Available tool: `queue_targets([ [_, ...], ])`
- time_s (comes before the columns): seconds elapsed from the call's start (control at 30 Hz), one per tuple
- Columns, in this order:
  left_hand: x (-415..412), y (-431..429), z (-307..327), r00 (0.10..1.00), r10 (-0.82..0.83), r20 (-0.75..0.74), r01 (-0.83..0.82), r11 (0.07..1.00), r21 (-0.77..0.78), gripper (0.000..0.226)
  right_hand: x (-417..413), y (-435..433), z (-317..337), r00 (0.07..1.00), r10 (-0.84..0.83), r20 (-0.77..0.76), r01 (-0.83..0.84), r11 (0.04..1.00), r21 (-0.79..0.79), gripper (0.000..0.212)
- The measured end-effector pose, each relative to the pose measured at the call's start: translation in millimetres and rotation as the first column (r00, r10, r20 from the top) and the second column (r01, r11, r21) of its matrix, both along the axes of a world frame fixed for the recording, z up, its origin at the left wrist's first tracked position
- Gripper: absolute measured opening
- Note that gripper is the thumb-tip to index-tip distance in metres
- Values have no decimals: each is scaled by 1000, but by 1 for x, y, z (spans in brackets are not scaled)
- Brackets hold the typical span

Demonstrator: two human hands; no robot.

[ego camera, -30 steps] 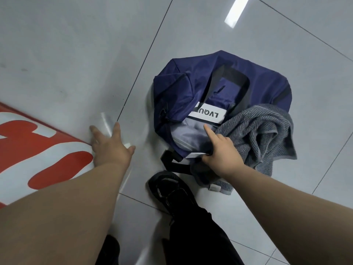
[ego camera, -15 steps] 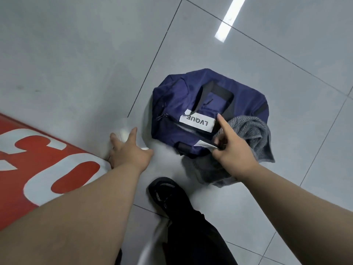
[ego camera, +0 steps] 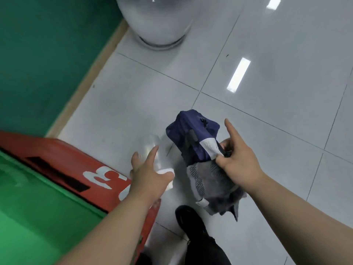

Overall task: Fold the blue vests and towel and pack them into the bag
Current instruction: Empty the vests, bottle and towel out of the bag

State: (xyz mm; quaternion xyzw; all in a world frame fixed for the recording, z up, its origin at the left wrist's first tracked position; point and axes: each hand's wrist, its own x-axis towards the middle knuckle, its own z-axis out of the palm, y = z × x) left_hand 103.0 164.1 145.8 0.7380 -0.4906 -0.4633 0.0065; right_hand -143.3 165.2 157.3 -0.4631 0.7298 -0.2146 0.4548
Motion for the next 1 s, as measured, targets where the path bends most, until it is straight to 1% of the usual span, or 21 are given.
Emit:
queue_targets([
  [0.2,44,-18,170,998,48,-41,-55,985,-167,89,61,-44,159,992,117,53,-108,983,-151,92],
  [0.27,61,-18,227,995,83,-63,-95,972,-214,90,85,-54,212,983,167,72,-150,968,-202,84],
  [0.4,103,2,324,984,160,-81,-177,937,-301,90,137,-64,308,954,289,72,-257,921,-292,56],
  [0.5,134,19,384,968,234,-91,-251,886,-390,89,175,-68,372,911,407,73,-355,861,-365,48],
  [0.57,153,35,420,949,298,-98,-310,845,-436,88,200,-67,411,876,477,70,-411,815,-409,47],
  [0.63,171,53,452,923,364,-123,-377,795,-475,90,225,-64,446,840,540,52,-464,765,-446,46],
  [0.8,215,103,510,866,484,-126,-470,701,-537,89,287,-45,510,740,672,-9,-576,628,-523,43],
  [0.9,242,139,531,821,553,-145,-529,639,-558,87,330,-27,535,676,736,-49,-622,533,-573,42],
  [1.0,272,181,538,766,614,-193,-600,573,-558,89,374,-1,552,613,786,-75,-663,460,-591,42],
])
